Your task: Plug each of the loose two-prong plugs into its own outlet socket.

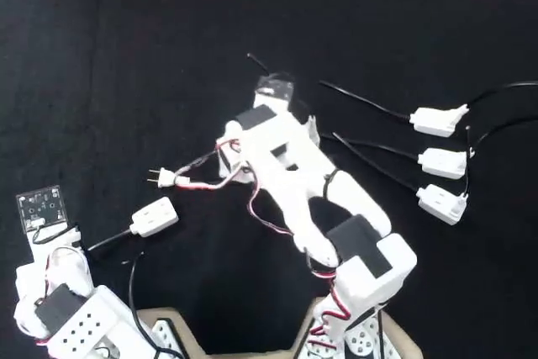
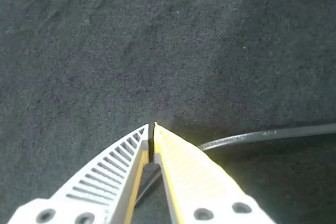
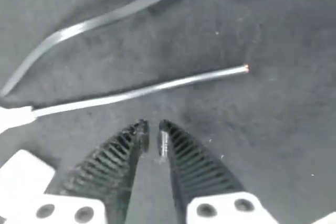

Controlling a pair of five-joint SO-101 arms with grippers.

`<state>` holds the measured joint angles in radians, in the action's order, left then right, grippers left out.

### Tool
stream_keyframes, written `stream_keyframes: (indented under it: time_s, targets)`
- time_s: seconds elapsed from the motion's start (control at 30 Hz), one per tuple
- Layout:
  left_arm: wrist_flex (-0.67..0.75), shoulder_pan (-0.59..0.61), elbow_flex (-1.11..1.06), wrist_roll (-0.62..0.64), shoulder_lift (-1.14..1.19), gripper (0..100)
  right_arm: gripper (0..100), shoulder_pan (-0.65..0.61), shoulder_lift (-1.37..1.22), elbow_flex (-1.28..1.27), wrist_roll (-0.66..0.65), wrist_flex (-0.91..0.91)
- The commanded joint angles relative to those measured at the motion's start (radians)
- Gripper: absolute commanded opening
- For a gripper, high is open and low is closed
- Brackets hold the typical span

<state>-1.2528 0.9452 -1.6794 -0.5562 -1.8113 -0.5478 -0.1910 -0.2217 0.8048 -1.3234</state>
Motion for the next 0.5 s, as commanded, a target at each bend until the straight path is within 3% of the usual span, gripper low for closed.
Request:
stream_keyframes:
  time_s: [0.0,0.2,0.47]
  targets:
    - [-0.009,-0.002,-0.002,0.002,-0.009,4,3.9,-0.023,0.002,0.108,-0.011,-0.046]
    - [-0.009,-0.002,-0.002,0.002,-0.009,4,7.0,-0.011,-0.074,0.116,0.069,0.049]
    - [-0.009,-0.002,-0.002,0.002,-0.009,4,35.8,-0.008,-0.315,0.174,0.120,0.055]
